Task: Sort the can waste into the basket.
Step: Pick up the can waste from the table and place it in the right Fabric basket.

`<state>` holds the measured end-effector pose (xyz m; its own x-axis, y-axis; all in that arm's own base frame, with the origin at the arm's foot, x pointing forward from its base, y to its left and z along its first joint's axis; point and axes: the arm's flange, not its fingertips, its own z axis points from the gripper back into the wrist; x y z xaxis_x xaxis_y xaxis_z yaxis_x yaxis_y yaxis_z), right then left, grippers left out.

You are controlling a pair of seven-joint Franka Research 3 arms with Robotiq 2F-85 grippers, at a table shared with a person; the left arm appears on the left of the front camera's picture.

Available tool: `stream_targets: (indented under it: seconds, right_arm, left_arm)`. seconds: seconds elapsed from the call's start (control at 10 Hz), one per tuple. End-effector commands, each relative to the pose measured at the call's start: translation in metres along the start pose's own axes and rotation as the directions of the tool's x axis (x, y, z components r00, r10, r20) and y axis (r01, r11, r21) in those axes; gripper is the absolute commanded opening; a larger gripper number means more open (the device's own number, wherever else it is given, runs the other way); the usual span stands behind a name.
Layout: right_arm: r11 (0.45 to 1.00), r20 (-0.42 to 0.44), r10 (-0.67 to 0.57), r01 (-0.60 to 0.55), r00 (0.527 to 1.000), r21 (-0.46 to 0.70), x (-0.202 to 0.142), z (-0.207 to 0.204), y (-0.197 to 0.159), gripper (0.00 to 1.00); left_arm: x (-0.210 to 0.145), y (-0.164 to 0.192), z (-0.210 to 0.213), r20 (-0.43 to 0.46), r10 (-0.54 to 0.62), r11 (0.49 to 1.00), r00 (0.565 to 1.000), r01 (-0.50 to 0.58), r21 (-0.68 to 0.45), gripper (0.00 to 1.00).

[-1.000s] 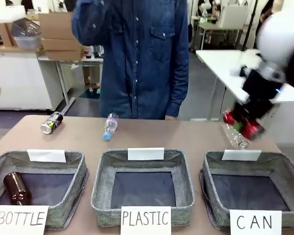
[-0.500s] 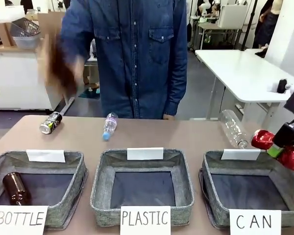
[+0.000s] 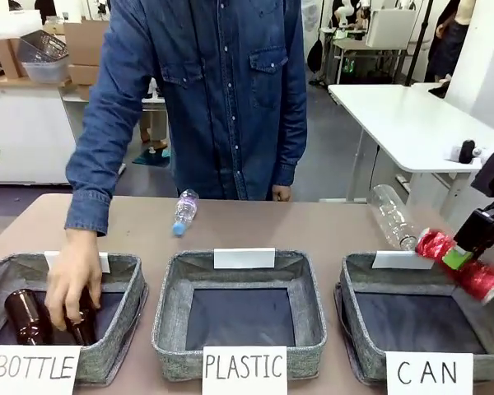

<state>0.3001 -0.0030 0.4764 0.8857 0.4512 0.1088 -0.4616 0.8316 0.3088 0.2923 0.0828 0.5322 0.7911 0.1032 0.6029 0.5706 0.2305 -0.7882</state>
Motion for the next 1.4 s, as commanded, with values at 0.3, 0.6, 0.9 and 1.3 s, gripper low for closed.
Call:
stream_targets:
  seconds: [0.3, 0.6, 0.9, 1.3]
  right_arm:
    - [0.999, 0.034, 0.037, -0.038, 0.999, 0.024, -0.003, -0.005, 0.000, 1.00]
    - [0.984, 0.142, 0.047, -0.070, 0.989, 0.161, 0.000, -0.001, -0.001, 1.00]
    - [0.464, 0.509, -0.262, -0.355, 0.820, 0.812, -0.005, 0.044, -0.013, 1.00]
    - [0.739, 0.404, -0.188, -0.142, 0.895, 0.658, -0.010, 0.053, -0.016, 1.00]
  left_arm:
    - [0.002, -0.002, -0.002, 0.014, -0.022, 1.000, 1.000, 0.022, -0.020, 1.00]
    - [0.002, -0.002, -0.002, 0.014, -0.022, 1.000, 1.000, 0.022, -0.020, 1.00]
    - [0.002, -0.002, -0.002, 0.014, -0.022, 1.000, 1.000, 0.022, -0.020, 1.00]
    - [0.002, -0.002, -0.002, 0.014, -0.022, 1.000, 1.000, 0.022, -0.020, 1.00]
